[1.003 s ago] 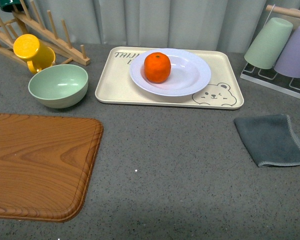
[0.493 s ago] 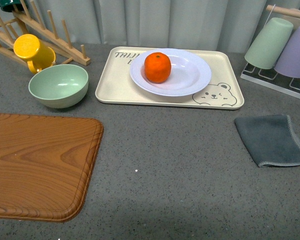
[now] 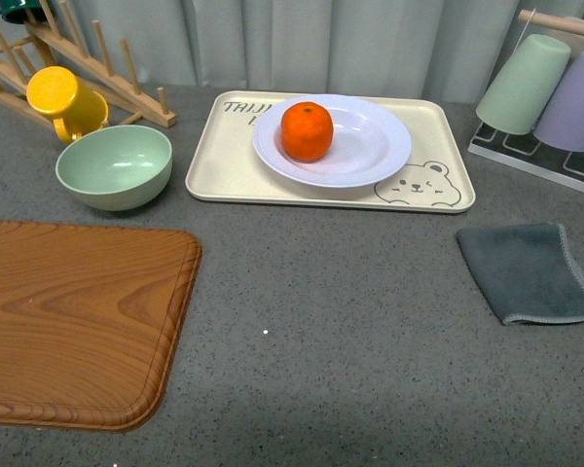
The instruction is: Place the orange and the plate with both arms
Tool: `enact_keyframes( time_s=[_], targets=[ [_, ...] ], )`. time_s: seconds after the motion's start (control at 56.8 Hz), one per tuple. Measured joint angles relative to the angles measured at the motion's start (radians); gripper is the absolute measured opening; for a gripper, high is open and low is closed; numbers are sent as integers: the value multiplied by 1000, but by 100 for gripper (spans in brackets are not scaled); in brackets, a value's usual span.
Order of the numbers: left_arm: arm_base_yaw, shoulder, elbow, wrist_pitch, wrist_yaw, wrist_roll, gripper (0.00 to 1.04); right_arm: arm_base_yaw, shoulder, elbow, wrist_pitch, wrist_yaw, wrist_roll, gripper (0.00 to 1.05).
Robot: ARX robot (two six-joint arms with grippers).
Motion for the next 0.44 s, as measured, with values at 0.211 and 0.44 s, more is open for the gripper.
enact_keyframes(
  time_s=[0.211, 0.44],
  targets=[
    [0, 0, 0, 0, 0, 0, 98, 0, 0, 0, 0, 0, 0, 96],
    [0, 0, 0, 0, 0, 0, 98, 0, 0, 0, 0, 0, 0, 96]
  ],
)
